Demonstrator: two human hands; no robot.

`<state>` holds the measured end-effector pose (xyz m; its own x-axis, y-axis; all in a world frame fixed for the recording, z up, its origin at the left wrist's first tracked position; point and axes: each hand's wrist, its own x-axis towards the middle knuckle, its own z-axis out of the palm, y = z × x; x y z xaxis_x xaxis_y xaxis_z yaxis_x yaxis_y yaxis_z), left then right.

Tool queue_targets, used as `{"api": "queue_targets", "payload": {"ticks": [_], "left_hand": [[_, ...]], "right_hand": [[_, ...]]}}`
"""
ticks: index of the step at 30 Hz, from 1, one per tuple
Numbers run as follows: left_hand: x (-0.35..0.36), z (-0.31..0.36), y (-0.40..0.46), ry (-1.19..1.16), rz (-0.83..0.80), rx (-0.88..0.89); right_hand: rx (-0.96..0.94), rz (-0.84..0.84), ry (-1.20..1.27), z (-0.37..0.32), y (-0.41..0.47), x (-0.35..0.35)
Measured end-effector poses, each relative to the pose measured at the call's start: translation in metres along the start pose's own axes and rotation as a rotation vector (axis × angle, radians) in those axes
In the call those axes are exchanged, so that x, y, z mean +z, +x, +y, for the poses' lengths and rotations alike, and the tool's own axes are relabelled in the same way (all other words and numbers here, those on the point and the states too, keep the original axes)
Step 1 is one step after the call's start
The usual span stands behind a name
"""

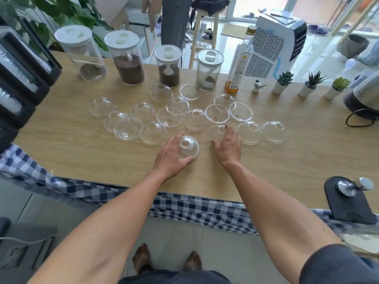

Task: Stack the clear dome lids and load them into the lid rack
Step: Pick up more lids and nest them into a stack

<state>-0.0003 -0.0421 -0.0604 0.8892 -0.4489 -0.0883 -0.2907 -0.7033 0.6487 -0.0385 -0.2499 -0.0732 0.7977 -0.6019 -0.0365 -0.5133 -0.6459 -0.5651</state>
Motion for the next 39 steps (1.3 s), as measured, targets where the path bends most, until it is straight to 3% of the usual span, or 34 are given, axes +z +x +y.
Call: {"api": "queue_targets", "payload": {"ticks": [7, 13, 20, 29, 34, 39], "left_hand": [[0.002, -0.006, -0.004, -0.083, 0.030, -0.052], [-0.002, -0.013, -0.015, -0.187, 0.021, -0.057], [-0.003, -0.025, -0.020, -0.162, 0.018, -0.043], [-0.004, -0.025, -0.019, -0.139, 0.019, -0.006], [-0.009, -0.024, -0.019, -0.121, 0.031, -0.019], [-0.004, -0.015, -0.018, -0.156, 0.027, -0.072]], "right_hand": [[-0.026, 0.115, 0.307, -0.009, -0.023, -0.004], [-0.278, -0.090, 0.325, -0.040, -0.039, -0.001], [-0.375, -0.247, 0.152, -0.045, -0.047, 0.008], [-0.324, -0.282, 0.169, -0.044, -0.052, 0.007], [-0.122, -0.266, 0.252, -0.038, -0.056, 0.001], [-0.084, -0.311, 0.367, -0.044, -0.058, 0.000]]}}
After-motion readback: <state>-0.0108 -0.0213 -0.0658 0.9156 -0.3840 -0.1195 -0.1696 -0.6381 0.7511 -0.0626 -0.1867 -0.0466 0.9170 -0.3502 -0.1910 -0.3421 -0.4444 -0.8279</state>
